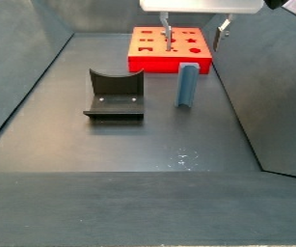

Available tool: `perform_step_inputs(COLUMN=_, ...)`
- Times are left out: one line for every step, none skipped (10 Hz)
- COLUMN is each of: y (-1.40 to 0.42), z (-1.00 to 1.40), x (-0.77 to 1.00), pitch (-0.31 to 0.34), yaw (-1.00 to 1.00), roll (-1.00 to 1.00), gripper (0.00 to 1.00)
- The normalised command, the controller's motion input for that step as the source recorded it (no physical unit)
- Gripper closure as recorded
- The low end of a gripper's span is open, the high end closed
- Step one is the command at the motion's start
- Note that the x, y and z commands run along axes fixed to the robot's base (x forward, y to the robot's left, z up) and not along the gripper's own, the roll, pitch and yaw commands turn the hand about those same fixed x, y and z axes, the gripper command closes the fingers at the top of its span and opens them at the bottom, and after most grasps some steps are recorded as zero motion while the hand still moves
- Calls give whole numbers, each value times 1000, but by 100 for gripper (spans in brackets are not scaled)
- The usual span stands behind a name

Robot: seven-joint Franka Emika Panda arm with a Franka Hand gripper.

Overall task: Pick up the arch object. Move up. Place the arch object on the fixture. Regrasp the arch object. Rotate the arch object. Move to above the board. Insert the arch object.
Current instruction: Rotate the arch object, then move to above the board.

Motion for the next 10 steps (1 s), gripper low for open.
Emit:
perform_step_inputs(y=1, z=-1000, x=16, pitch=16, yaw=104, roll=-92, gripper=0)
perform_step_inputs(y=0, z=-1000, x=28, pitch=-8, yaw=77, roll=-90, gripper=0)
perform_step_inputs(y=0, z=-978, x=35, pitch=-24, yaw=57, roll=-82, gripper=0)
perform_step_inputs(y=0, z=-883, x=34, pitch=-27, yaw=49, roll=-80, gripper=0)
perform_step_inputs(y=-3, z=-686, x=36, pitch=-34, yaw=42, roll=-80, gripper=0)
perform_step_inputs(y=-4, z=-540, x=36, pitch=-31, yaw=37, roll=-81, gripper=0)
perform_step_inputs(y=-4, z=-348, x=41, pitch=-30, yaw=33, roll=-83, gripper=0)
perform_step_inputs(y=-5, z=-258, x=43, pitch=-29, yaw=34, roll=-85, gripper=0)
perform_step_inputs(y=0, z=0, x=0, pitch=-23, yaw=36, roll=-90, gripper=100)
perform_step_inputs(y=-75, z=1000, x=36, pitch=-474, yaw=-36, roll=-66, gripper=100)
